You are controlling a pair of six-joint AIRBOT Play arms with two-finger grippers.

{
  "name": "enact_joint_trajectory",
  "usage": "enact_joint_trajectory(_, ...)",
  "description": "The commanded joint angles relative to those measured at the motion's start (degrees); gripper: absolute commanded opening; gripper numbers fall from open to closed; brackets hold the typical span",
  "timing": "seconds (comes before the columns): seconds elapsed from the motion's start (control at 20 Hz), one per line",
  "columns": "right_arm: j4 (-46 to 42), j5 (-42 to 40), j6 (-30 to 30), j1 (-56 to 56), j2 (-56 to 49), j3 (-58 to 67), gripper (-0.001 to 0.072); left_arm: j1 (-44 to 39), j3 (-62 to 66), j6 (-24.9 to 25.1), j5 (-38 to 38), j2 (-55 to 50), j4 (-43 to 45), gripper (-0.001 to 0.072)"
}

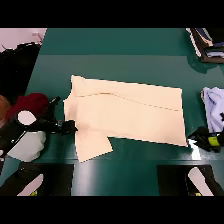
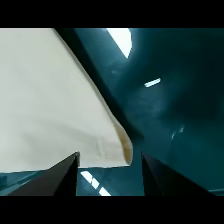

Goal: Fold the shirts.

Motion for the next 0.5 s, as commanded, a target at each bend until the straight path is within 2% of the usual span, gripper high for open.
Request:
enact_joint_trajectory(0.0,3.6,-1.5,0.5,-2.0,0.4,-5.0,0.0450,0.0,0.3,0.4,0.3,0.0,-0.1,0.0027)
enact_joint_trajectory(0.15,4.2,-3.0,1.6,0.5,-3.3,-4.7,0.0427,0.0,0.3,0.4,0.3,0.0,-0.1,0.0026)
enact_joint_trajectory(0.2,4.8,-4.5,1.6,1.7,-4.7,-4.6,0.0386,0.0,0.3,0.4,0.3,0.0,-0.1,0.0027)
enact_joint_trajectory(0.25,5.3,-6.2,1.6,2.9,-5.8,-4.6,0.0314,0.0,0.3,0.5,0.3,0.0,-0.1,0.0026)
enact_joint_trajectory(0.3,5.3,-7.8,1.6,4.2,-6.3,-4.6,0.0302,0.0,0.3,0.7,0.2,0.0,0.0,0.0027)
enact_joint_trajectory(0.35,5.2,-9.2,1.6,5.7,-6.3,-4.6,0.0249,0.0,0.3,0.9,0.0,0.0,0.1,0.0026)
enact_joint_trajectory(0.4,5.1,-9.7,1.5,6.8,-5.8,-4.6,0.0099,0.0,0.3,0.8,-0.7,0.0,0.3,0.0025)
enact_joint_trajectory(0.45,5.1,-9.7,1.5,7.8,-4.5,-4.6,0.0015,0.0,0.3,0.8,-1.7,0.1,0.4,0.0025)
